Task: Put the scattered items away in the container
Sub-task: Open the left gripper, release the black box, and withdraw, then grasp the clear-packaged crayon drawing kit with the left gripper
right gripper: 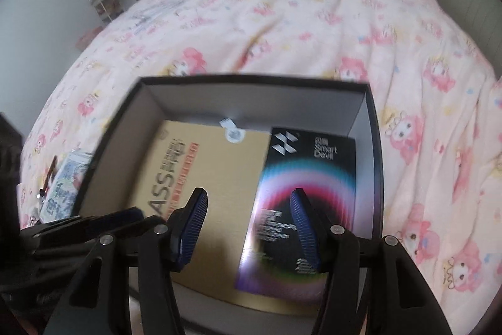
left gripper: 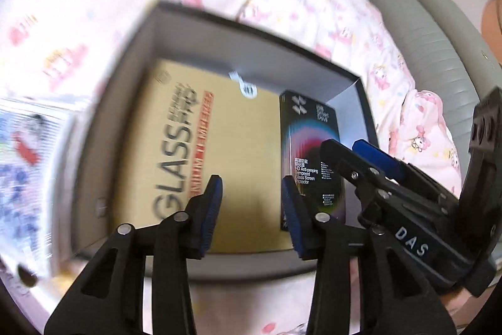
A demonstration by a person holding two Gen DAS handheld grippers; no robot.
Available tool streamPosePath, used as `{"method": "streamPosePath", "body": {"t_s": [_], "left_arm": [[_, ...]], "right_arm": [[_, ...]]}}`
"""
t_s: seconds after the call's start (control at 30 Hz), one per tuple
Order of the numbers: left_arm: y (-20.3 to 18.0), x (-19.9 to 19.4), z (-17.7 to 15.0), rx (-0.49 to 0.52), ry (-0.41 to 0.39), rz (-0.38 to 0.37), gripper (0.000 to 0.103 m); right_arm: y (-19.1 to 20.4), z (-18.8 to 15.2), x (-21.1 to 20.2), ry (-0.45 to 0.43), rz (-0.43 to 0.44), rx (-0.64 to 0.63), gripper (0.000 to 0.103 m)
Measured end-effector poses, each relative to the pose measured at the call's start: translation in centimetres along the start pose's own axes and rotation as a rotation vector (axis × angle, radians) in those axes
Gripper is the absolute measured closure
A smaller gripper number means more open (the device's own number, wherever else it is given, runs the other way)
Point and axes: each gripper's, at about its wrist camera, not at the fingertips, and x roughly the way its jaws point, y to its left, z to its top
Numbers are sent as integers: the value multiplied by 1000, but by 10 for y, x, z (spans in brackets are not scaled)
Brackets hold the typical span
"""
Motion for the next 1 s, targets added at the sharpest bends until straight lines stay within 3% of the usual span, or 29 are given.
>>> {"method": "streamPosePath", "body": {"t_s": [0.13,0.2,0.23,0.3,0.4,0.63,1.0], "left_arm": [[28,-59,15,49,-66,37,60],[16,-50,79,64,-76,48,60],[13,-60,69,71,-84,50,60],[6,-56,108,75,-99,48,60],[35,-73,118,52,-119,43,60],[79,-101,101,-31,-171,109,60],[187,-100,63,-309,-204,109,59]], "right_arm": [[23,-17,-31,-59,30,7,51],[35,-25,-44,-77,41,6,51],[42,-31,-51,-90,46,1,51],[57,-39,-64,-114,52,-13,51],[79,-50,-81,-148,60,-37,51],[134,-58,-78,-137,128,-94,51],[229,-58,-19,15,230,-181,51]]}}
